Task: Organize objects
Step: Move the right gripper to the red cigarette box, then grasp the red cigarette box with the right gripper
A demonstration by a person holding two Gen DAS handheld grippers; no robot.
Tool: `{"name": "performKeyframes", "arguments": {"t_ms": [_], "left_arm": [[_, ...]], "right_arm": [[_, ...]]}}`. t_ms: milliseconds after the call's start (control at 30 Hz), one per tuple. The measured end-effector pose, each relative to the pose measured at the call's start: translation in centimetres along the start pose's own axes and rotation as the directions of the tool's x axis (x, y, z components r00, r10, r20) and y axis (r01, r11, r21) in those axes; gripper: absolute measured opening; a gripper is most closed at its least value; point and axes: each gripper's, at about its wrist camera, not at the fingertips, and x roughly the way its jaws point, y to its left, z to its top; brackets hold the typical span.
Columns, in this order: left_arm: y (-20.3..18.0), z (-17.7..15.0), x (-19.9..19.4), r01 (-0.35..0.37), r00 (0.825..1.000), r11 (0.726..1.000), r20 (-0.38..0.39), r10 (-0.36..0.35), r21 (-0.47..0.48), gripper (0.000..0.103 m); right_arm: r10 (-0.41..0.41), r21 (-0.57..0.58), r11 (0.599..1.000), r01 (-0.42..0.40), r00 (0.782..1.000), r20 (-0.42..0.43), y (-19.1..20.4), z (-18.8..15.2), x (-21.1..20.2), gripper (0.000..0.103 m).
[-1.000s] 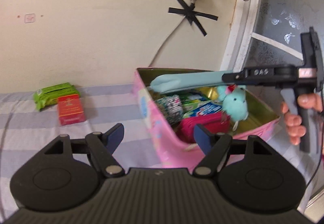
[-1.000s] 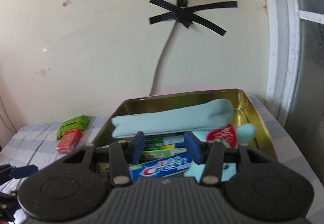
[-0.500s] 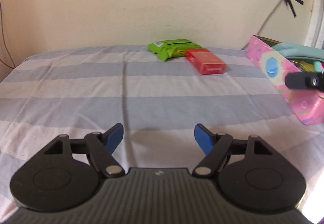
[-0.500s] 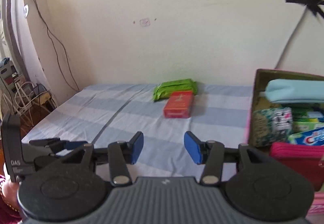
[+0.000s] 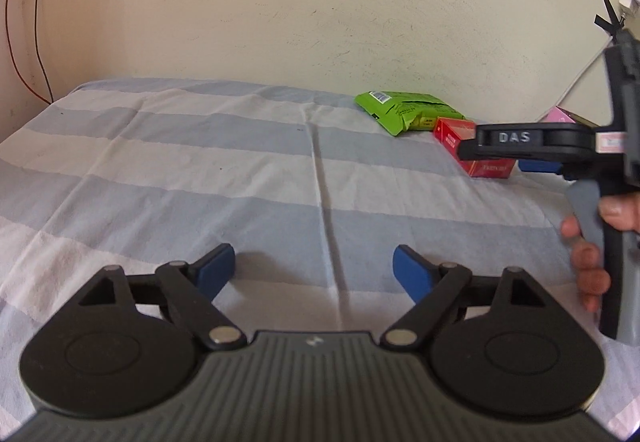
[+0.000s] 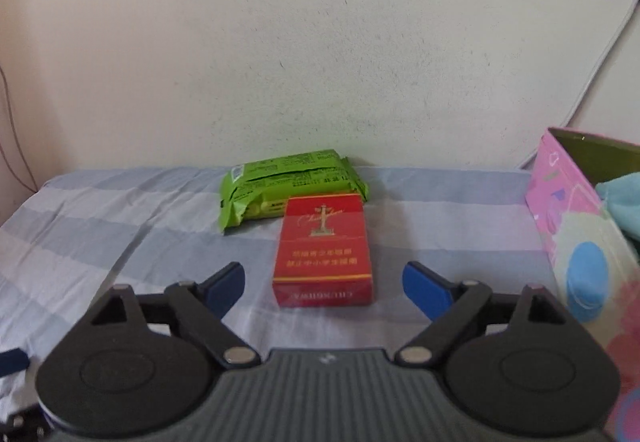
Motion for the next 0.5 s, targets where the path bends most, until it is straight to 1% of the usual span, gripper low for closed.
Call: {"name": "performKeyframes", "arguments": {"t_ms": [67, 100, 133, 167, 267, 333, 433, 500], "left_arm": [[0.2, 0.1, 0.0, 0.008, 1.0, 1.0, 0.002, -0.008, -0.006, 0.088], [0.3, 0.1, 0.1, 0.01, 1.0, 1.0, 0.002, -0.01, -0.007, 0.088], [0.4, 0.2, 0.1, 0.012, 1.0, 1.0, 0.002, -0.012, -0.008, 0.088], [0.4, 0.2, 0.1, 0.015, 1.0, 1.0, 0.003, -0.015, -0.011, 0.088], [0.6, 0.2, 0.0, 0.024, 1.0, 1.0, 0.005, -0.024, -0.016, 0.088], [0.7, 0.2, 0.0, 0.046, 0.999, 0.999, 0.006, -0.046, -0.02, 0.088], [0.6, 0.0, -0.2, 0.111, 0.994, 0.994, 0.004, -0.111, -0.009, 0.088], [0.2, -0.1, -0.3, 0.172, 0.985, 0.985, -0.004, -0.172, 0.016, 0.088]], "right_arm": [[-0.033, 0.015, 0.999, 0.034, 0.999, -0.037, -0.1, 0.2, 1.9, 0.086], [-0.054, -0.005, 0.999, 0.054, 0.998, -0.032, 0.0, 0.2, 2.4, 0.081], [-0.057, -0.034, 0.998, 0.056, 0.998, -0.029, 0.2, 0.2, 2.4, 0.063], [-0.045, -0.063, 0.997, 0.044, 0.999, -0.023, 0.4, 0.1, 2.1, 0.057], [0.026, -0.111, 0.993, -0.032, 0.998, -0.05, 0.5, -0.9, 0.4, 0.057], [0.086, -0.17, 0.981, -0.096, 0.994, -0.066, 0.6, -2.4, -1.9, 0.057], [0.197, -0.266, 0.939, -0.217, 0.975, -0.098, 0.0, -5.8, -6.3, 0.057], [0.248, -0.331, 0.902, -0.277, 0.96, -0.126, -0.8, -8.2, -9.8, 0.057]]}}
